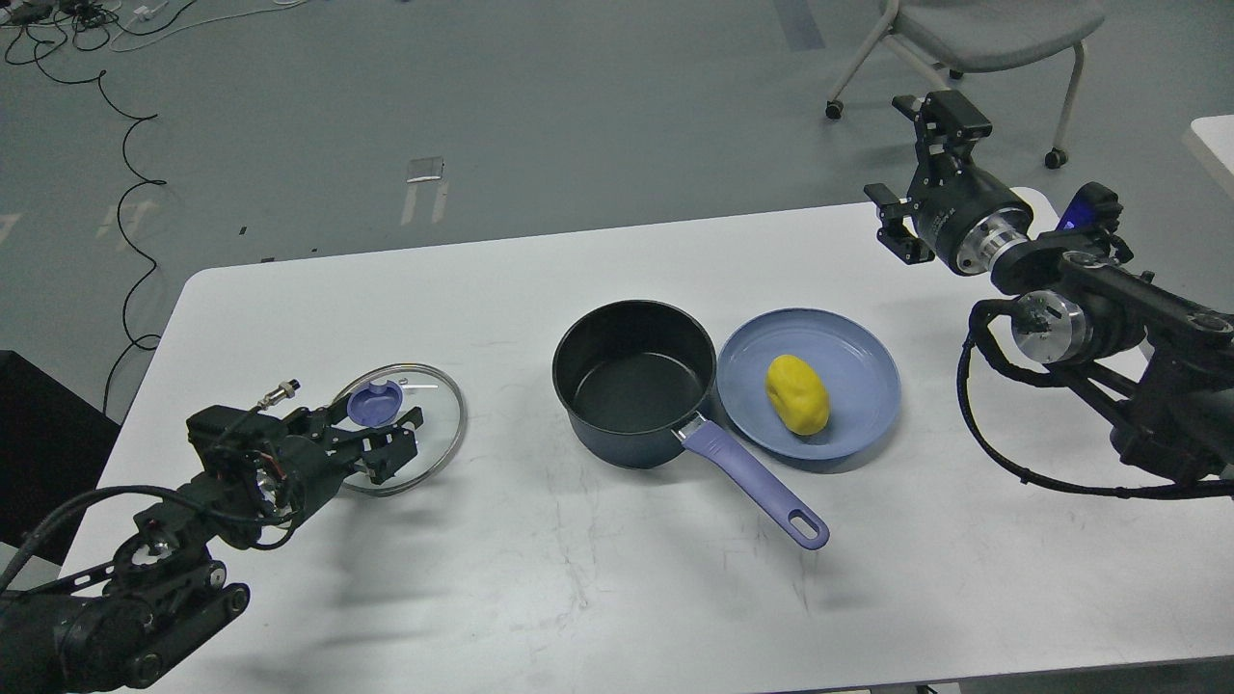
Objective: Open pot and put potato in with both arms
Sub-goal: 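Withdraw the left gripper and reach the right gripper to the yellow potato, then grasp the yellow potato with the right gripper and lift it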
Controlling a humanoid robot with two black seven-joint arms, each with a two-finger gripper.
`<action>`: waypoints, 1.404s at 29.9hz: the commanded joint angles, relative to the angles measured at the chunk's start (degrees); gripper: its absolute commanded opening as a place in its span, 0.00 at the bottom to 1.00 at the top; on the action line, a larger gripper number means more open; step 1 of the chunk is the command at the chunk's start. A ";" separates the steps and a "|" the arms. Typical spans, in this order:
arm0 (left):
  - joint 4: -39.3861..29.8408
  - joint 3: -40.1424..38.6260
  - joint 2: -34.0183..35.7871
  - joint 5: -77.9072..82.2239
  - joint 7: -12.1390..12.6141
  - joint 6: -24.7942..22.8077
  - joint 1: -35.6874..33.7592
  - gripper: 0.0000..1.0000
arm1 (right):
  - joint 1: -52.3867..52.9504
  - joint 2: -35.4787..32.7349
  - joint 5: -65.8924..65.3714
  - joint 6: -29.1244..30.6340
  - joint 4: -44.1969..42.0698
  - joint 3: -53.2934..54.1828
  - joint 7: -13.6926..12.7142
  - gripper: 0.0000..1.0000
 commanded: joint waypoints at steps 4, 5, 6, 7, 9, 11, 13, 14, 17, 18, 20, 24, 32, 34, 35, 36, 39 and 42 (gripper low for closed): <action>-0.46 0.17 3.56 -16.74 -1.89 -1.58 -10.11 0.98 | 6.23 -2.79 -12.32 0.13 0.97 -14.53 0.35 1.00; -0.46 0.08 4.17 -18.05 -1.89 -2.80 -12.03 0.98 | 7.71 -3.66 -15.90 0.13 1.76 -17.86 0.43 1.00; -0.55 -0.18 4.53 -18.76 -1.89 -3.59 -13.01 0.98 | 8.42 -3.84 -18.03 0.13 2.20 -19.80 0.43 1.00; -0.98 -0.61 4.96 -21.03 -1.89 -5.43 -14.67 0.98 | 9.65 -4.28 -22.31 0.13 2.73 -23.22 0.69 1.00; -1.43 -1.14 5.06 -27.44 -1.89 -7.46 -16.88 0.98 | 11.59 -4.72 -29.71 0.13 2.91 -28.33 1.66 1.00; -1.51 -1.32 4.71 -36.37 -1.55 -9.48 -19.68 0.98 | 13.08 -4.73 -37.16 0.13 2.82 -33.06 3.06 1.00; -1.51 -1.32 3.92 -46.21 -1.02 -12.11 -22.49 0.98 | 14.22 -4.73 -43.85 0.13 2.82 -37.11 3.94 1.00; -1.51 -1.32 3.65 -49.58 -0.84 -13.26 -23.38 0.98 | 14.49 -4.73 -45.72 0.13 2.82 -38.09 4.12 1.00; -1.43 -1.32 3.04 -62.36 1.53 -18.02 -26.11 0.98 | 14.93 -4.73 -51.62 0.13 2.64 -41.00 4.39 1.00; -1.43 -1.32 2.95 -66.62 3.45 -19.58 -26.55 0.98 | 14.93 -4.81 -53.02 0.13 2.47 -42.40 4.39 1.00; -1.43 -1.41 2.69 -69.48 5.05 -20.13 -26.55 0.98 | 15.02 -5.25 -53.91 0.13 2.82 -44.43 4.74 1.00; -1.25 -1.32 1.81 -69.48 5.14 -20.13 -26.55 0.98 | 15.28 -5.43 -54.17 0.13 3.43 -47.33 5.71 1.00; -1.16 -1.24 2.16 -69.39 4.87 -19.95 -25.68 0.98 | 15.55 -3.41 -54.09 0.13 3.26 -49.53 5.62 0.97; -0.99 -1.23 2.33 -69.39 4.87 -19.95 -25.24 0.98 | 15.55 -2.88 -54.09 0.13 3.00 -50.14 5.53 0.93; -0.90 -1.23 2.42 -69.39 4.87 -19.95 -24.97 0.98 | 15.55 -2.27 -54.09 0.13 2.73 -50.41 5.44 0.89; -0.90 -1.23 2.51 -69.39 4.87 -19.95 -24.97 0.98 | 15.46 -2.00 -54.09 0.13 2.73 -50.58 5.44 0.86; -0.90 -1.23 2.68 -69.39 4.79 -19.95 -24.54 0.98 | 15.46 -1.82 -54.09 0.13 2.47 -51.63 5.44 0.72; -0.90 -1.23 2.60 -69.39 4.79 -19.95 -24.09 0.98 | 15.64 -1.82 -54.17 0.04 1.68 -52.61 5.44 0.62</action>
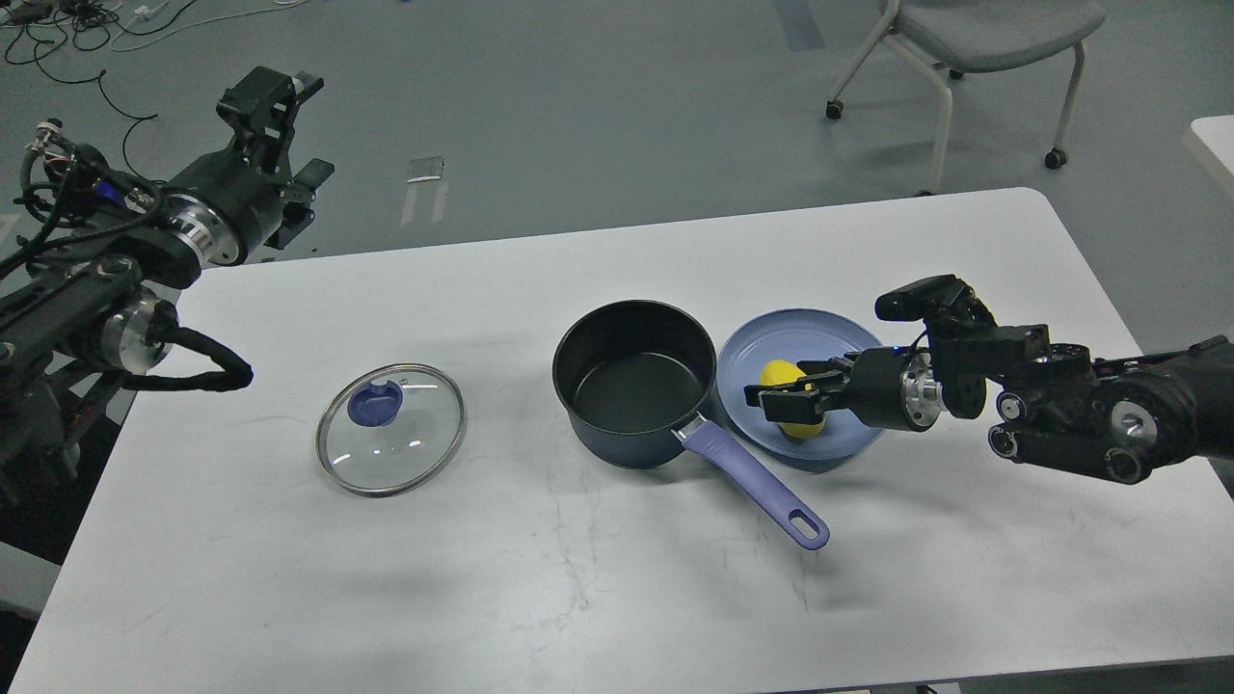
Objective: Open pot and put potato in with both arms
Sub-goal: 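Grasp the yellow potato with the right gripper and lift it, then move the potato over the pot and lower it inside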
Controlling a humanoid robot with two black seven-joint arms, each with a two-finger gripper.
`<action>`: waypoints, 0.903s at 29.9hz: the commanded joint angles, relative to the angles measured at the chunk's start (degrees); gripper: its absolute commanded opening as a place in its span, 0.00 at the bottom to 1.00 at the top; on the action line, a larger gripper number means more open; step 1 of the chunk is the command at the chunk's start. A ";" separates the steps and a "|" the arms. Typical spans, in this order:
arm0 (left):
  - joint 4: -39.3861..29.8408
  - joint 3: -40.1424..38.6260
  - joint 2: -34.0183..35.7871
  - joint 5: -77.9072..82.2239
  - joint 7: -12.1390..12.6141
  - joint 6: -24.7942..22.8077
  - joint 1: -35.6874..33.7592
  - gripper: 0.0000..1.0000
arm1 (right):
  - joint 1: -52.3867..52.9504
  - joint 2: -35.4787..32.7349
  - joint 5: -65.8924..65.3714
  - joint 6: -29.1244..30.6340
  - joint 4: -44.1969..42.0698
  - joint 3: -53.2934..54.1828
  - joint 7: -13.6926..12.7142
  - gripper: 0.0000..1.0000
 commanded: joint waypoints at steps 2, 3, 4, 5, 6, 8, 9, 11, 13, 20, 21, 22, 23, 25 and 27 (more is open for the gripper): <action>0.00 0.00 -0.04 0.09 -0.03 0.17 0.47 0.98 | 0.19 -0.12 -0.08 -0.09 -0.63 -0.95 0.09 0.52; 0.00 0.00 -0.13 0.00 -0.12 0.35 0.64 0.98 | 0.28 -0.30 -0.08 -0.17 -0.71 -0.95 0.09 0.51; 0.00 0.00 -0.13 0.09 -0.12 0.52 0.82 0.98 | 0.28 -0.30 -0.08 -0.17 -0.80 -0.95 0.09 0.50; 0.00 0.00 -0.13 0.09 -0.12 0.52 0.91 0.98 | 0.28 -0.39 -0.08 -0.17 -0.80 -0.95 0.17 0.49; 0.00 0.00 -0.22 0.09 -0.12 0.52 1.00 0.98 | 0.19 -0.39 -0.08 -0.35 -0.80 -0.95 0.18 0.48; 0.00 0.00 -0.22 0.09 -0.12 0.61 1.26 0.98 | 0.28 -0.47 0.01 -0.44 -0.98 -0.95 0.26 0.44; 0.09 0.00 -0.22 0.09 -0.12 0.61 1.26 0.98 | 0.28 -0.74 0.01 -0.44 -0.98 -0.86 0.26 0.39; 0.09 0.00 -0.22 0.09 -0.12 0.70 1.26 0.98 | 0.54 -1.61 0.18 -0.52 -0.98 -0.51 0.26 0.33; 0.09 0.00 -0.22 0.09 -0.12 0.70 1.26 0.98 | 1.42 -2.32 0.36 -0.53 -0.98 -0.33 0.26 0.32; 0.00 -0.09 -0.48 0.09 -0.12 0.70 1.17 0.98 | 11.43 -3.03 0.97 -1.05 -0.80 0.37 0.44 0.31; 0.09 -0.09 -0.48 0.09 -0.03 0.70 1.17 0.98 | 12.40 -2.85 1.06 -1.05 -0.80 0.46 0.44 0.31; 0.09 -0.09 -0.57 0.09 -0.12 0.70 1.17 0.98 | 14.32 -2.41 1.06 -1.05 -0.80 0.63 0.44 0.31; 0.00 -0.09 -0.48 0.09 -0.12 0.70 1.17 0.98 | 15.82 -1.19 1.06 -1.05 -0.98 0.63 0.44 0.31; 0.00 -0.09 -0.48 0.09 -0.12 0.70 1.17 0.98 | 16.80 2.49 1.06 -0.96 -1.59 0.55 0.44 0.31; 0.09 -0.09 -0.48 0.09 -0.12 0.70 1.17 0.98 | 16.98 5.48 1.06 -0.96 -2.64 0.55 0.53 0.32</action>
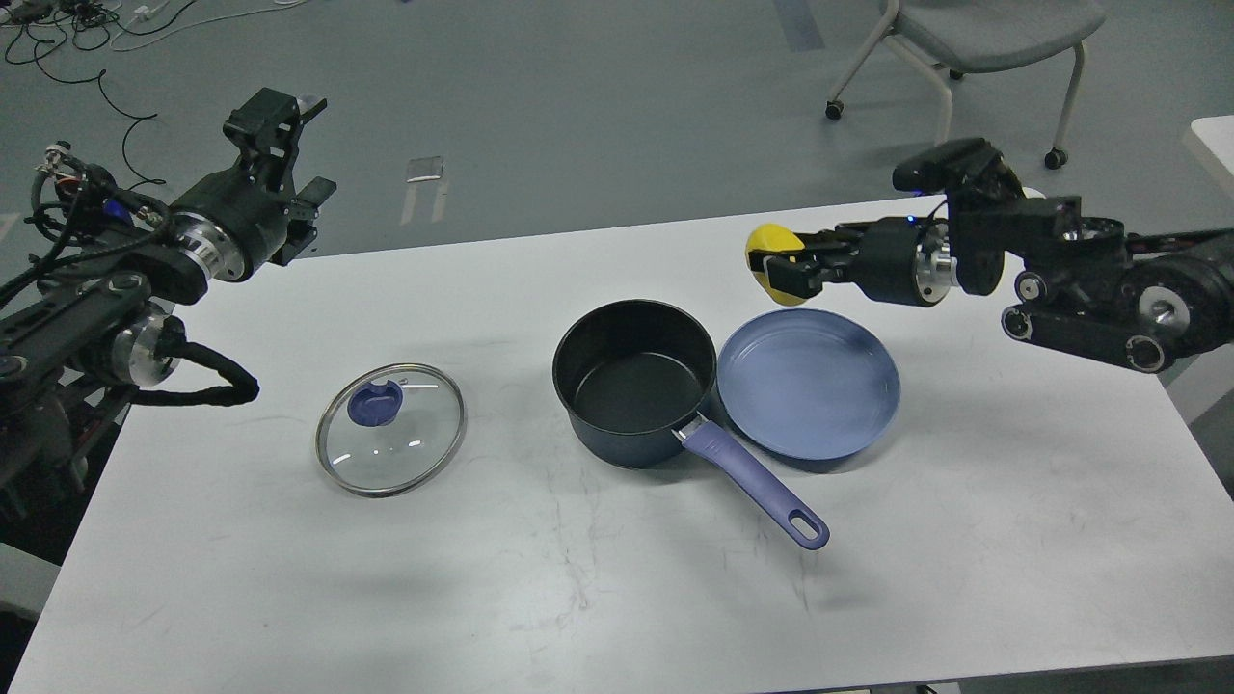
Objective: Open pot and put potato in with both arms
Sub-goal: 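Move the potato over the pot and lower it inside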
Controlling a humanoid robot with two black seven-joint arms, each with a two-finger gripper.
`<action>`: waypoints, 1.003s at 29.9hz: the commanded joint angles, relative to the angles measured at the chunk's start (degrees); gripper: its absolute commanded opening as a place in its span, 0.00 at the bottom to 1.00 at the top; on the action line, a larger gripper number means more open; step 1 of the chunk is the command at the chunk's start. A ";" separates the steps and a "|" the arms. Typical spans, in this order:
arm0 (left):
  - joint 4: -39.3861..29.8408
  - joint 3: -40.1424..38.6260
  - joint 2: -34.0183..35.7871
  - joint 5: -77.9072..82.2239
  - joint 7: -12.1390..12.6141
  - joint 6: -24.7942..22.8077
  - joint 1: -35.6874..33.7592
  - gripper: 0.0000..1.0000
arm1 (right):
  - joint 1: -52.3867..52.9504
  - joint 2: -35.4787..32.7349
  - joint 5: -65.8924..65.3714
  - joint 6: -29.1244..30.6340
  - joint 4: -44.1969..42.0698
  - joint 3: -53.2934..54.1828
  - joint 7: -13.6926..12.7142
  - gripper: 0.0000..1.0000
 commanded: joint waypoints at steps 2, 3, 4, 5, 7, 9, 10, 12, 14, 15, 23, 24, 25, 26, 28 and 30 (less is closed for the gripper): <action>-0.03 0.00 0.11 0.00 0.00 0.08 -0.02 0.98 | 0.84 11.87 -0.10 0.10 -3.81 -0.71 0.08 0.33; -0.03 0.00 0.11 0.00 0.00 0.16 -0.02 0.98 | 0.76 13.47 -0.10 0.09 -4.87 -0.97 0.08 0.33; -0.03 0.00 0.11 0.00 0.00 0.43 -0.02 0.98 | 0.41 15.49 -0.02 0.18 -7.14 -1.24 0.08 0.33; 0.05 0.00 0.11 0.00 0.00 0.52 -0.02 0.98 | 0.23 16.12 -0.02 0.18 -8.04 -1.41 0.08 0.34; 0.06 0.00 0.20 0.00 0.00 0.69 -0.02 0.98 | -0.30 18.31 -0.02 0.27 -9.53 -1.68 0.08 0.36; -0.03 0.00 0.28 0.00 -0.52 0.69 -0.02 0.98 | -1.43 19.37 -0.02 0.45 -9.54 -2.12 0.08 0.44; -0.03 0.00 0.37 0.00 -0.88 0.69 -0.02 0.98 | -1.70 19.46 -0.02 0.45 -9.54 -2.81 0.08 0.54; 0.05 0.00 0.37 0.00 -1.06 0.69 0.07 0.98 | -1.97 19.46 -0.02 0.62 -9.54 -3.70 0.08 0.67; 0.05 0.00 0.37 -0.09 -1.06 0.69 0.07 0.98 | -2.41 19.46 0.16 0.80 -9.63 -4.40 -0.01 0.93; 0.06 0.00 0.37 0.00 -1.06 0.69 0.07 0.98 | -2.67 19.20 0.33 0.97 -9.02 -4.49 -0.01 0.99; -0.03 0.09 -0.15 -0.09 -1.06 0.61 0.24 0.98 | -2.15 17.45 1.30 0.88 -9.36 -2.83 -0.19 1.00; -0.03 0.09 -0.24 -0.09 -1.06 0.69 0.24 0.98 | -2.06 17.27 1.74 0.80 -9.36 -2.39 -0.19 1.00; -0.03 0.00 -0.33 -0.09 -1.06 0.69 0.07 0.98 | -2.06 17.09 2.09 0.71 -9.45 -1.60 -0.19 1.00; -0.03 -0.09 -0.42 -0.09 -1.06 0.69 0.07 0.98 | -1.88 16.57 3.14 0.54 -9.63 0.41 -0.19 1.00; -0.03 -0.35 -1.12 -0.62 -1.06 0.61 0.07 0.98 | -1.88 15.16 4.99 0.27 -9.80 4.98 -0.19 1.00; -0.03 -2.10 -2.61 -0.79 -0.97 0.61 0.07 0.98 | -2.06 13.41 8.58 0.53 -9.89 11.83 -0.28 1.00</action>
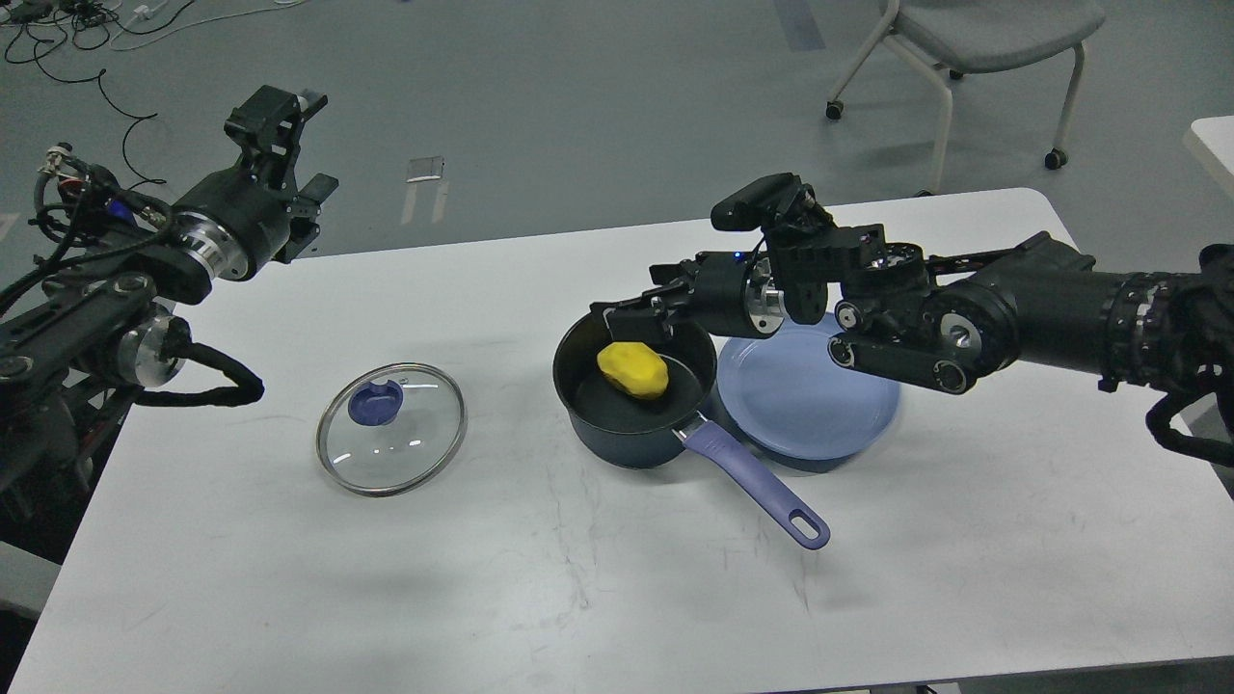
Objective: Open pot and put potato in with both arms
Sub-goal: 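Move the potato over the pot and lower it inside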
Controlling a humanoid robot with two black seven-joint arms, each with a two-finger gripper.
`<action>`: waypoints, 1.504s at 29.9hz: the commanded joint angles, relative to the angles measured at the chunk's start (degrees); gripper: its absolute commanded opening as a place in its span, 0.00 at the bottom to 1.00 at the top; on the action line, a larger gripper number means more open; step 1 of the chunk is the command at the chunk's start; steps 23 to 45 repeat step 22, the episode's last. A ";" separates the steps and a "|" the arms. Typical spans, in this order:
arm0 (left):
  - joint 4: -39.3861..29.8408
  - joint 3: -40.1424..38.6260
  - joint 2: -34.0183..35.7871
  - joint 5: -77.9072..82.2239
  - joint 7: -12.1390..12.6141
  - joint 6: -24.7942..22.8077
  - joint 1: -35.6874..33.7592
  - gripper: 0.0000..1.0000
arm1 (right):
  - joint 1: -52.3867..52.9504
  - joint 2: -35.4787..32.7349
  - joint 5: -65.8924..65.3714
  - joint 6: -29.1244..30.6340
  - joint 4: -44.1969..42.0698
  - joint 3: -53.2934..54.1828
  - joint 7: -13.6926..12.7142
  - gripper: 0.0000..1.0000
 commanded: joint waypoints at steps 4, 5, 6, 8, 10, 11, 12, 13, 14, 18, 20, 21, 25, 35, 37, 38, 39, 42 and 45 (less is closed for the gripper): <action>0.00 -5.87 -5.13 -0.78 0.53 -0.69 0.59 0.98 | -1.87 -3.39 19.87 0.65 0.03 21.71 -0.07 1.00; 0.00 -7.26 -6.44 -1.65 0.53 -1.13 1.46 0.98 | -2.48 -3.65 26.52 0.65 0.29 24.86 -0.07 1.00; 0.00 -8.15 -7.15 -2.36 0.45 -1.40 1.91 0.98 | -2.83 -3.91 29.98 0.65 0.47 26.03 -0.07 1.00; 0.00 -10.69 -9.51 -4.81 0.36 -2.19 3.31 0.98 | -3.62 -4.96 39.53 0.91 1.25 28.92 -0.16 1.00; 0.00 -13.50 -11.10 -6.66 0.10 -2.89 4.89 0.98 | -5.02 -6.63 47.10 3.96 2.39 30.86 -0.25 1.00; -0.61 -15.43 -11.55 -7.28 0.01 -3.59 6.46 0.98 | -6.51 -8.38 51.50 7.55 3.53 32.79 -0.34 1.00; -0.79 -16.32 -11.64 -7.37 -0.08 -3.95 7.52 0.98 | -7.49 -9.27 53.63 9.59 4.24 34.02 -0.42 1.00; -0.97 -17.37 -11.73 -7.37 -0.17 -4.21 8.67 0.98 | -8.54 -10.06 55.39 11.52 4.94 35.26 -0.51 1.00; -1.75 -19.47 -11.99 -7.37 -0.60 -4.39 11.20 0.98 | -10.81 -11.11 57.67 14.68 5.91 37.36 -0.77 1.00; -8.17 -26.69 -11.55 -7.29 -1.58 -4.92 18.60 0.98 | -15.14 -11.91 59.01 16.55 5.57 40.27 -1.04 1.00; -10.54 -29.33 -11.46 -7.29 -1.40 -5.88 20.80 0.98 | -17.24 -13.58 59.01 17.43 6.18 40.98 -0.86 1.00; -10.90 -29.95 -11.46 -7.29 -1.40 -6.23 21.07 0.98 | -17.69 -14.10 59.10 17.52 6.62 41.33 -0.78 1.00; -10.90 -30.30 -11.64 -7.29 -1.22 -6.41 21.16 0.98 | -18.47 -14.63 59.19 18.48 7.40 42.64 -0.78 1.00; -10.90 -30.30 -11.64 -7.29 -1.22 -6.41 21.16 0.98 | -18.47 -14.63 59.19 18.48 7.40 42.64 -0.78 1.00; -10.90 -30.30 -11.64 -7.29 -1.22 -6.41 21.16 0.98 | -18.47 -14.63 59.19 18.48 7.40 42.64 -0.78 1.00; -10.90 -30.30 -11.64 -7.29 -1.22 -6.41 21.16 0.98 | -18.47 -14.63 59.19 18.48 7.40 42.64 -0.78 1.00; -10.90 -30.30 -11.64 -7.29 -1.22 -6.41 21.16 0.98 | -18.47 -14.63 59.19 18.48 7.40 42.64 -0.78 1.00; -10.90 -30.30 -11.64 -7.29 -1.22 -6.41 21.16 0.98 | -18.47 -14.63 59.19 18.48 7.40 42.64 -0.78 1.00; -10.90 -30.30 -11.64 -7.29 -1.22 -6.41 21.16 0.98 | -18.47 -14.63 59.19 18.48 7.40 42.64 -0.78 1.00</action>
